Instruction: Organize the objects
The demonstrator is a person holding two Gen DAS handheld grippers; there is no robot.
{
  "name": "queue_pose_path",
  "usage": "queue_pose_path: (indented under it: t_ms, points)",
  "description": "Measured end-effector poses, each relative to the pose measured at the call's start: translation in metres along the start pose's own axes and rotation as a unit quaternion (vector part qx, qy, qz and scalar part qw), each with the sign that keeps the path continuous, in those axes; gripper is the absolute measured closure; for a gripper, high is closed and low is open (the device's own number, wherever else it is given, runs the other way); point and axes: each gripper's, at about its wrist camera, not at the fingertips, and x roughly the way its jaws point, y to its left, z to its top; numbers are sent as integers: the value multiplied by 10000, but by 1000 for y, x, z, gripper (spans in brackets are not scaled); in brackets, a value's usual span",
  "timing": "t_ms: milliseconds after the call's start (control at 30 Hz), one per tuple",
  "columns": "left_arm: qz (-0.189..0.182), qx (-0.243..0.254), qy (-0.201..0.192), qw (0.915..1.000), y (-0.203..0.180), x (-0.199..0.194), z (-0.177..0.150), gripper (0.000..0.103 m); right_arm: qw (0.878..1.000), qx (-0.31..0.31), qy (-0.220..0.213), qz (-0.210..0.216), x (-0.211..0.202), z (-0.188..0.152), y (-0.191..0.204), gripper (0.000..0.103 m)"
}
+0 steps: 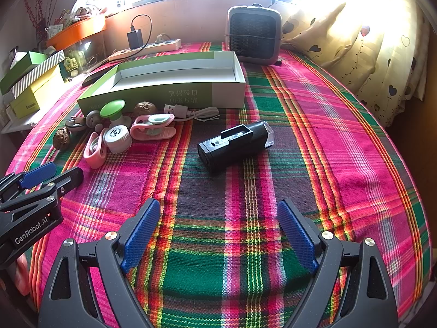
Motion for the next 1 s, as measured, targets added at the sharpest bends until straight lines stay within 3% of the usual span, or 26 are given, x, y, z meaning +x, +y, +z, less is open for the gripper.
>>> queue_pose_path:
  t_ms: [500,633,700,1000]
  points:
    - [-94,147,128,9998,2,2,3,48,9999,-13,63,92,-1,1,-2,15]
    - [-277,115,243,9993,8,1,5,48,9996,194,78,212,-1,6,-10,16]
    - [-168,133,192,9996,11,0,6,48,9992,332,117,166,2,11,-13,15]
    - [-245,-242,99,9994,39,-1,16,48,9975,688,128,110,12,37,-23,16]
